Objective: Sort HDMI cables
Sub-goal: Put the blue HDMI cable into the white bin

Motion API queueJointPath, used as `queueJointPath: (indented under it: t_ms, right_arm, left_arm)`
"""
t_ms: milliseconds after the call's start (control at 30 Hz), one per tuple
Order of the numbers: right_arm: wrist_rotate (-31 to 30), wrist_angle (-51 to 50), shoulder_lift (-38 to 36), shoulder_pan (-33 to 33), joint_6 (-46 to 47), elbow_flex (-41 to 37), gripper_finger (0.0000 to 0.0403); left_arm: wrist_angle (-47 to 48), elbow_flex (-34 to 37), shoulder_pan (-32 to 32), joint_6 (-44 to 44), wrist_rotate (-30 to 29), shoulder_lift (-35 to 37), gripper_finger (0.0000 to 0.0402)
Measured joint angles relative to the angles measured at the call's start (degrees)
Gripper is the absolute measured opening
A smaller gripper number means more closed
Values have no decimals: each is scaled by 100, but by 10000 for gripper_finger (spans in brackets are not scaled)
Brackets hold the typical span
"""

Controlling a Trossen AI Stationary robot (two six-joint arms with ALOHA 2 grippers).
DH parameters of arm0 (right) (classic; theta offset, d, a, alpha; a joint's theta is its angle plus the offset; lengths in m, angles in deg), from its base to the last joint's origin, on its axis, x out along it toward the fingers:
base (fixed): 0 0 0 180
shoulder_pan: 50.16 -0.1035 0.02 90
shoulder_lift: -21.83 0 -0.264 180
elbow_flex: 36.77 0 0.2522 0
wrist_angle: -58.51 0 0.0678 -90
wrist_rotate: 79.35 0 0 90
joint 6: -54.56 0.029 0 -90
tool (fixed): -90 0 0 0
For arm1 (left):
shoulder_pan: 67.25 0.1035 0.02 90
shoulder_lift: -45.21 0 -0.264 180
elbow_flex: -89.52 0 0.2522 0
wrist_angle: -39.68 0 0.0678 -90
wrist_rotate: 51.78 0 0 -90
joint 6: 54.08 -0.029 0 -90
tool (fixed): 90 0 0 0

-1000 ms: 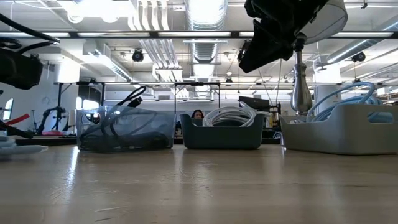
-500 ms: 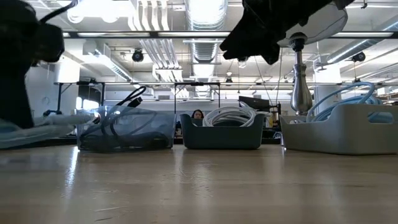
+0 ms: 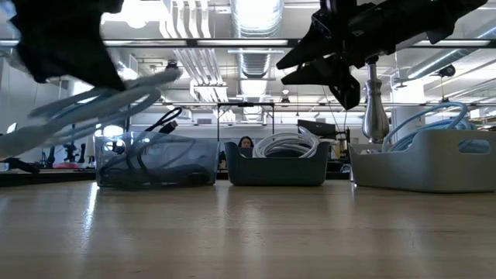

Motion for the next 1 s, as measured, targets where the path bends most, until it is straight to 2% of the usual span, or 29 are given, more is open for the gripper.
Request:
queueJointPath:
  t_ms: [167,333,500,667,1000]
  right_arm:
    - [-2,19,0,0,-105,161,105]
    - [-4,15,0,11,-311,349,111]
    - [-4,8,0,26,-493,482,120]
    - [-7,-14,0,54,-494,511,129]
    - [-9,-100,0,52,-474,511,148]
  left_arm:
    - [-120,-346,263,-1343,-388,-3,44]
    - [-670,-524,557,-3146,-297,-197,45]
    - [-723,-763,724,-5198,-216,-564,45]
    - [-742,-1079,898,-5985,-508,-911,45]
    - [-734,-1472,1303,-7033,-448,-1512,45]
